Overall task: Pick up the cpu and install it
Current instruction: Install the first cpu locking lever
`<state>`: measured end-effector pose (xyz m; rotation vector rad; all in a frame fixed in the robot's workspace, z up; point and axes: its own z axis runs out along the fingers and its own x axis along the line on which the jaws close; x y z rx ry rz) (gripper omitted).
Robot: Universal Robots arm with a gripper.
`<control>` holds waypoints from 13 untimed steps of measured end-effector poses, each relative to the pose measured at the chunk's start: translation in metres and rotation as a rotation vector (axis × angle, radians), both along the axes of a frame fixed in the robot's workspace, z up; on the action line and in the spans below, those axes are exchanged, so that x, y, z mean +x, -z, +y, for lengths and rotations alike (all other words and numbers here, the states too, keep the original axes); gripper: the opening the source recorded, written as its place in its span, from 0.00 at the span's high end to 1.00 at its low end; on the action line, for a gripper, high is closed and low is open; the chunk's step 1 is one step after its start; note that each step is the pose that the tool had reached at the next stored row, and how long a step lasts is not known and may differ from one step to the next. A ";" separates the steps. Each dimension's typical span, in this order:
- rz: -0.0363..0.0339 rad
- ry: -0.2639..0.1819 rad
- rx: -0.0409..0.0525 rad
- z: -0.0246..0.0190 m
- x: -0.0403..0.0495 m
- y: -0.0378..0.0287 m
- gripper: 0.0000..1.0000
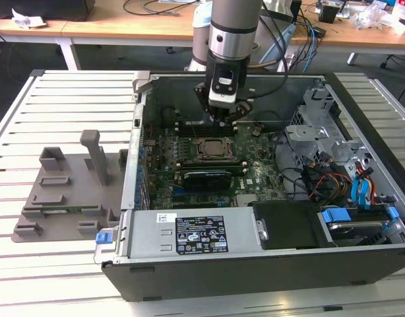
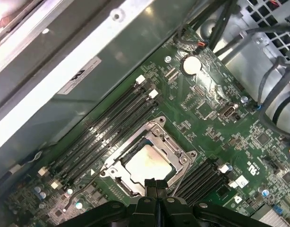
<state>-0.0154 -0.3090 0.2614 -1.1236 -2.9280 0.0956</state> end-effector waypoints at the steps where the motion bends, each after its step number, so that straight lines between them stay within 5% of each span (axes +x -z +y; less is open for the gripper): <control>1: 0.0000 -0.021 0.0000 0.0000 0.0000 0.0000 0.89; 13: 0.0000 -0.230 0.0000 0.0000 0.0000 0.0000 0.89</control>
